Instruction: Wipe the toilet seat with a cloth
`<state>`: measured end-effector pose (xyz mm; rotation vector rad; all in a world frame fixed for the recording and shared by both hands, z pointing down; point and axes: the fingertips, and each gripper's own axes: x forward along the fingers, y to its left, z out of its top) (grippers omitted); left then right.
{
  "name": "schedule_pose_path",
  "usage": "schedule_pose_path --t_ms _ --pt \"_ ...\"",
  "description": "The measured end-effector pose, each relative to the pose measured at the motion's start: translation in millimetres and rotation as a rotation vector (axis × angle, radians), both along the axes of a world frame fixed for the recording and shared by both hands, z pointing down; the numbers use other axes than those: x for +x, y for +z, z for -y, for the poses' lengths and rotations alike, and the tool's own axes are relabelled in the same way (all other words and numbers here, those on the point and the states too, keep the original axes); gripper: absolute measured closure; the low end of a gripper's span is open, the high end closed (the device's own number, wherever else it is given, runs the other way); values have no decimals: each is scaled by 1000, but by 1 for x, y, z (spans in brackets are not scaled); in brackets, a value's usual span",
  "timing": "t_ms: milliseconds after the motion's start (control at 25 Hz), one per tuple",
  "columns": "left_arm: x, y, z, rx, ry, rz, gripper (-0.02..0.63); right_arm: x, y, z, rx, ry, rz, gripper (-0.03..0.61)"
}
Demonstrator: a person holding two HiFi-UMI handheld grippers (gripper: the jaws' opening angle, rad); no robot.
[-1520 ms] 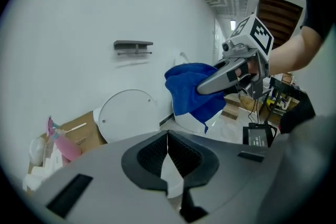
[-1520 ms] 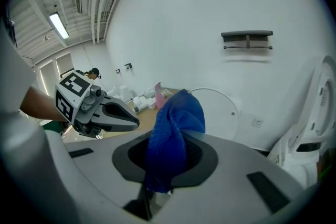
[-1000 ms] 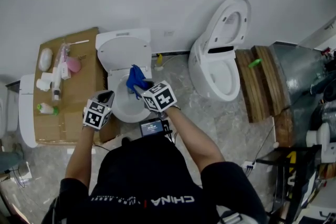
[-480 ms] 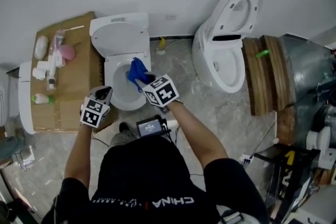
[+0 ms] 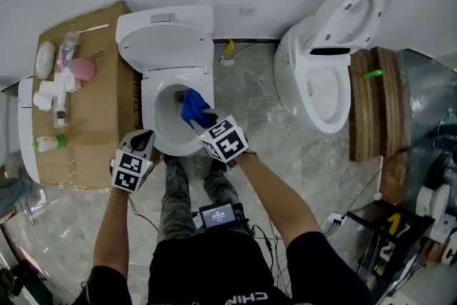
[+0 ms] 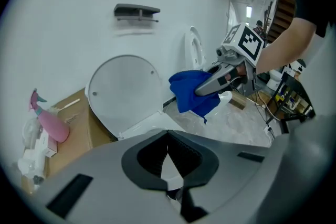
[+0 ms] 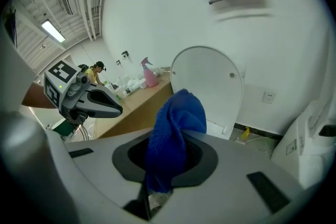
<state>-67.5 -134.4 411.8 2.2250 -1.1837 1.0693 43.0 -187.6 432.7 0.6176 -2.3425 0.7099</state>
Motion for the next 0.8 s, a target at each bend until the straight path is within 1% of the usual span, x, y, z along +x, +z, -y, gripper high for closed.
schedule_pose_path --t_ms 160,240,320,560,680,800 --pt "-21 43 26 -12 -12 7 603 -30 52 18 -38 23 10 525" --pt "-27 68 35 -15 -14 14 603 -41 78 23 -57 32 9 525" --pt "-31 93 41 -18 -30 4 603 -50 106 24 -72 40 3 525" --pt "-58 165 70 22 -115 -22 603 -96 183 54 -46 45 -17 525" --pt "-65 198 78 14 -180 -44 603 -113 215 73 -30 33 -45 525" --pt "-73 223 85 8 -212 -54 603 -130 242 97 -14 33 -64 525"
